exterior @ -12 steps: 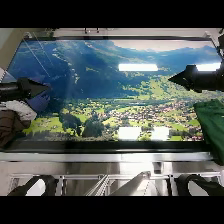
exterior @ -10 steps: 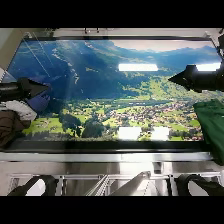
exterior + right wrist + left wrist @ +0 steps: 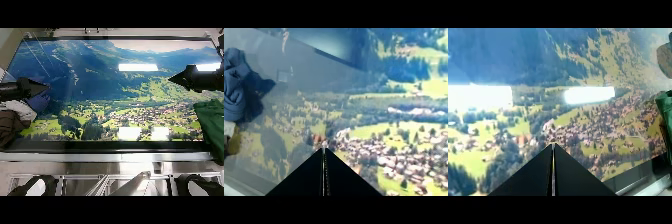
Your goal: Fold the shirts.
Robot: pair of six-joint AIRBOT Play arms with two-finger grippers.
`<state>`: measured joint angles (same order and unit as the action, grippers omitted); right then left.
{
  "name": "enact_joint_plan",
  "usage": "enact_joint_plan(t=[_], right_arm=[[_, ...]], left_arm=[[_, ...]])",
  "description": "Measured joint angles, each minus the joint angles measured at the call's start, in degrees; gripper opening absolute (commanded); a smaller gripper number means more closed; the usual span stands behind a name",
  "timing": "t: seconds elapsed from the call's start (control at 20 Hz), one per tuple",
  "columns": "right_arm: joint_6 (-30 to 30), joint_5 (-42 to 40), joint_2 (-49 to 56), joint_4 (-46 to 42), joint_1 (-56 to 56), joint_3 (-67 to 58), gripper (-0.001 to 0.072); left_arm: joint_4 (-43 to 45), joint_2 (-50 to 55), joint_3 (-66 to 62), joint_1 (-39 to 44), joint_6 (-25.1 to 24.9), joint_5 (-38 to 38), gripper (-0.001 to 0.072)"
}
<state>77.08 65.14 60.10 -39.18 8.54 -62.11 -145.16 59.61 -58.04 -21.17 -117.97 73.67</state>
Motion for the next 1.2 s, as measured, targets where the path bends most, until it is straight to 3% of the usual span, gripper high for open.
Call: enact_joint_plan(t=[0.15, 0.25, 0.3, 0.35, 0.4, 0.6, 0.8, 0.85, 0.9, 0.95, 1.2], right_arm=[[0.0, 0.0, 0.0, 0.0, 0.0, 0.0, 0.0024], [0.0, -0.9, 0.0, 1.1, 0.0, 0.0, 0.0024], [0.0, -1.6, 0.0, 2.0, 0.0, 0.0, 0.0024], [0.0, -2.5, 0.1, 3.1, 0.0, 0.0, 0.0025], [0.0, -3.3, 0.1, 4.4, 0.0, 0.0, 0.0025], [0.0, -5.5, 0.6, 8.6, 0.0, 0.0, 0.0025], [0.0, -6.2, 2.3, 10.4, 0.0, 0.0, 0.0033], [0.0, -6.3, 2.8, 10.7, 0.0, 0.0, 0.0111], [0.0, -6.3, 3.3, 10.9, 0.0, 0.0, 0.0355], [0.0, -6.4, 3.7, 11.3, 0.0, 0.0, 0.0529], [-0.2, -6.4, 5.2, 12.8, 0.0, 0.0, 0.0523]], left_arm=[[0.1, 0.0, 0.0, 0.0, 0.0, -0.5, 0.002], [1.4, 0.1, -0.5, -0.3, 0.0, -2.1, 0.0345], [2.9, 0.6, -1.4, -0.7, 0.0, -3.2, 0.0406], [5.0, 1.4, -2.9, -1.3, 0.3, -4.1, 0.0621], [7.7, 2.8, -5.0, -2.4, 0.7, -5.0, 0.0718], [19.3, 13.2, -16.1, -8.2, 6.1, -7.9, 0.0718], [24.5, 29.0, -28.0, -10.6, 8.5, -8.6, 0.0718], [25.0, 32.8, -30.9, -10.6, 8.7, -8.5, 0.0718], [25.7, 36.7, -33.8, -10.4, 9.1, -8.4, 0.0718], [26.1, 40.0, -36.4, -10.1, 9.6, -7.8, 0.0718], [34.2, 53.2, -49.1, -7.2, 13.3, -2.7, 0.0719]])
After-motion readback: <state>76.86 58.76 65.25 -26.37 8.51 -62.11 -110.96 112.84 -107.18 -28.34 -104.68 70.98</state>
